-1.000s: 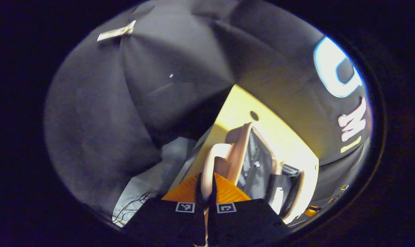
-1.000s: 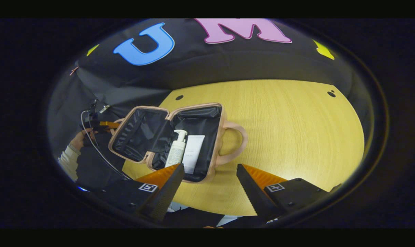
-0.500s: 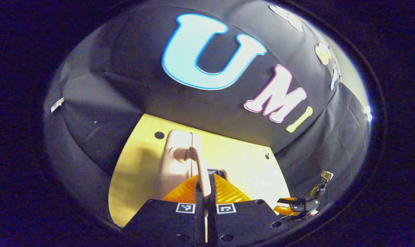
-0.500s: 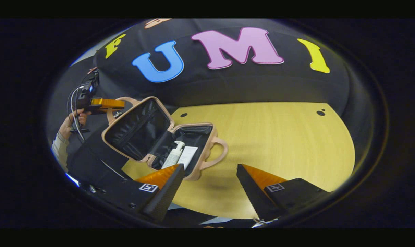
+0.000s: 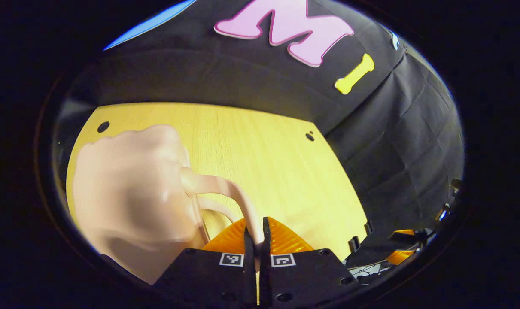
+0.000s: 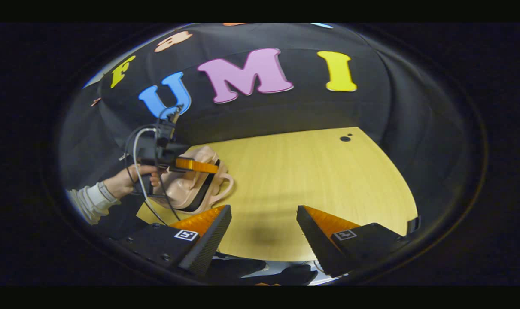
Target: First open the suitcase, pack the skin care products into it, and then close the suitcase.
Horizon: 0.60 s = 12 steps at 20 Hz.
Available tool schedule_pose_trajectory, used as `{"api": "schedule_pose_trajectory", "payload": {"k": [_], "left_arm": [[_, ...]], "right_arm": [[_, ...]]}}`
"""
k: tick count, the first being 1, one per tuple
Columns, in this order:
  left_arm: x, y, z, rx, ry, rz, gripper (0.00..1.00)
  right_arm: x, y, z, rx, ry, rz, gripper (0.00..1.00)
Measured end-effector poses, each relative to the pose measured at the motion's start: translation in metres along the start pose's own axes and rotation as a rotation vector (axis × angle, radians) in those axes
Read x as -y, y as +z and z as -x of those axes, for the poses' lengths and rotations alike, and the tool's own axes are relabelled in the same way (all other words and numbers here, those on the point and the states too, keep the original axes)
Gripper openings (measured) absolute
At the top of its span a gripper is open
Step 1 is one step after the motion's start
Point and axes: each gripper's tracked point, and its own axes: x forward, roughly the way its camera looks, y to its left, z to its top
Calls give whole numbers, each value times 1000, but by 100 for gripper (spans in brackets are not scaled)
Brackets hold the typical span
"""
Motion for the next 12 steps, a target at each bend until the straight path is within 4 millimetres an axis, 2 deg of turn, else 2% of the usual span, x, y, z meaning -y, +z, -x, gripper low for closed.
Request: {"api": "schedule_pose_trajectory", "payload": {"k": [2,5,7,8,10,11,12], "left_arm": [[4,-13,-19,-36,12,-26,9],[-2,-24,-32,-89,98,-108,14],[-7,-29,-35,-113,181,-141,20],[-4,-26,-33,-97,206,-159,23],[-6,-7,-18,-12,317,-211,43],[9,7,4,71,375,-238,86],[21,12,22,118,405,-249,91]], "right_arm": [[24,-7,19,7,-59,-32,98],[47,-17,37,17,-104,-62,97],[59,-25,45,19,-95,-54,97],[65,-27,45,18,-75,-37,97],[81,-30,45,1,-45,31,97],[95,-20,48,42,-11,114,97],[103,-9,48,72,-1,165,98]]}}
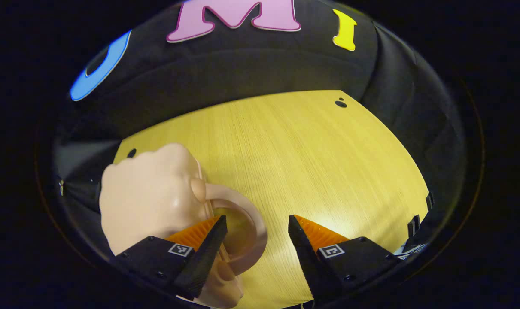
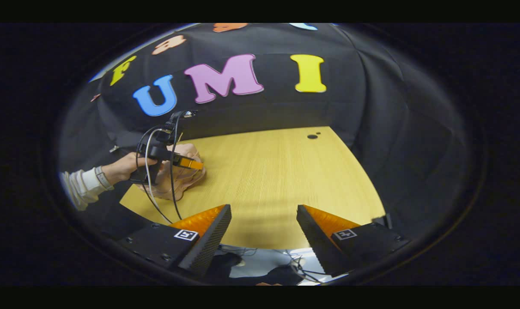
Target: First open the suitcase, pack the skin care products into it, and then close the suitcase.
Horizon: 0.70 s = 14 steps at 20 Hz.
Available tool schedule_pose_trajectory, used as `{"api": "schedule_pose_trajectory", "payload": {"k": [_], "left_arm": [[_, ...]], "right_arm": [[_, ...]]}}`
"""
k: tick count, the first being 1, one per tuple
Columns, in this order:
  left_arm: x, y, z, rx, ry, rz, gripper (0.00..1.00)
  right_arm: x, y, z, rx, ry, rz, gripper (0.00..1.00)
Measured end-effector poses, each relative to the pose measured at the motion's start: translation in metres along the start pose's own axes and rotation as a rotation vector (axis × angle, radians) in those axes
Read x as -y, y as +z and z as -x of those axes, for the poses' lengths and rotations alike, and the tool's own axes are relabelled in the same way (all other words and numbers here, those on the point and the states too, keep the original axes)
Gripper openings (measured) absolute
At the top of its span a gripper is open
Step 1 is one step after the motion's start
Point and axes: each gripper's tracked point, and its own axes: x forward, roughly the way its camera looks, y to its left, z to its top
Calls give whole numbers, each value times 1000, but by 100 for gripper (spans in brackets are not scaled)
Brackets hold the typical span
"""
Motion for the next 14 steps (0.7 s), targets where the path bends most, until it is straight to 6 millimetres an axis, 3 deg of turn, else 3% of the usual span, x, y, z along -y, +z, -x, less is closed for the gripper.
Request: {"api": "schedule_pose_trajectory", "payload": {"k": [2,3,4,7,8,9,11,14], "left_arm": [[17,29,49,151,48,15,97],[28,47,84,256,71,37,96],[47,67,151,419,103,70,95],[88,97,278,709,134,93,95],[93,99,311,788,154,95,95],[95,97,336,837,163,94,96],[93,89,366,875,173,132,96],[82,94,390,893,161,211,97]], "right_arm": [[16,30,0,87,19,90,98],[22,51,4,155,28,144,98],[27,96,15,262,38,231,98],[12,167,40,467,57,288,97],[7,190,48,537,52,283,98],[2,207,59,602,48,259,97],[-16,230,75,689,49,190,96],[-32,239,81,710,45,135,96]]}}
